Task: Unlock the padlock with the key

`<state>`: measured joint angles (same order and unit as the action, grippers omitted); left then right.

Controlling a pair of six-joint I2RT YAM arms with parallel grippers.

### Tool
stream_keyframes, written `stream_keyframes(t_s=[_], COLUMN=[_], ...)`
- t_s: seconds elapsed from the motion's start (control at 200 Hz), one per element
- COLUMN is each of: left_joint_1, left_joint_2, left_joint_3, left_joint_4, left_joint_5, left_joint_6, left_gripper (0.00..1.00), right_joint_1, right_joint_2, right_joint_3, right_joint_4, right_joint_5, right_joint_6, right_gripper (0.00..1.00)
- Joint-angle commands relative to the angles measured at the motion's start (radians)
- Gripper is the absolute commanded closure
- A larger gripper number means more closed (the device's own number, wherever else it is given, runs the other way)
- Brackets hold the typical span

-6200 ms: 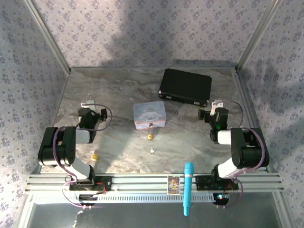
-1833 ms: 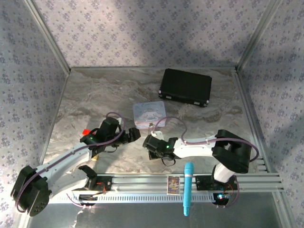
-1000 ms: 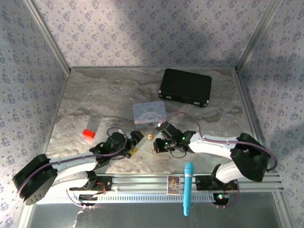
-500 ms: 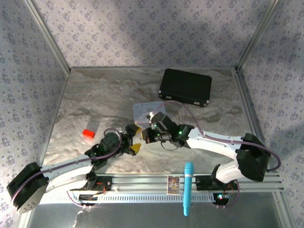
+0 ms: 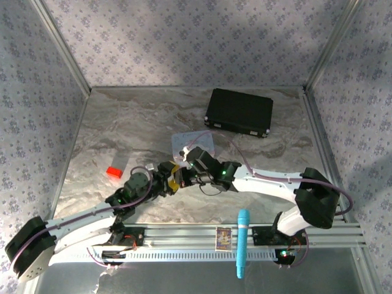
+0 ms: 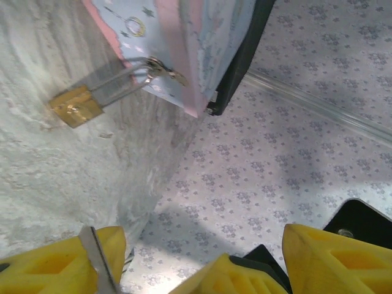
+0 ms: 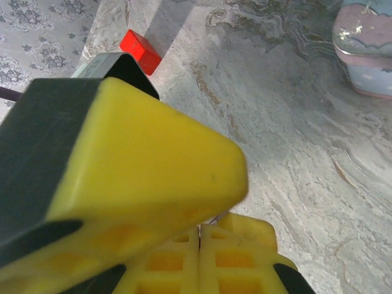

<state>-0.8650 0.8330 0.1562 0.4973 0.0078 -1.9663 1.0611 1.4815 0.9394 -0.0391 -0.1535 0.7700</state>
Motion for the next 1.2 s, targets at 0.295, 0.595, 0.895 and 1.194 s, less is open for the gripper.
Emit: stream_keyframes(t_s=[0.295,0.595,0.895,1.194], left_joint_1=[0.058,0.066,0.074,0.076], left_joint_2=[-0.052,-0.032,-0.024,0.042], left_joint_3=[-0.021,-0.003,0.071,0.087], left_joint_4=[-0.08,-0.102,-0.141,0.15], left_joint_5=[0.017,0.048,0.022,-0.058], left_joint_6=[0.006,0.039,0.213,0.446], left_gripper=[0.61,0.92,1.0,1.0], right_joint_1=[-0.005,-0.02,-0.044,-0.143], right_joint_2=[-0.066,-0.064,-0.128,-0.144], right_joint_3=[-0.053,-0.061,-0.141,-0.319], right_joint_4=[-0.009,-0.001,0.083,0.632], right_joint_5=[0.002,-0.007,0.042,-0.139], right_joint_6=[0.015,0.012,0.042,0.26], right_gripper=[1.0,1.0,0.32,0.12])
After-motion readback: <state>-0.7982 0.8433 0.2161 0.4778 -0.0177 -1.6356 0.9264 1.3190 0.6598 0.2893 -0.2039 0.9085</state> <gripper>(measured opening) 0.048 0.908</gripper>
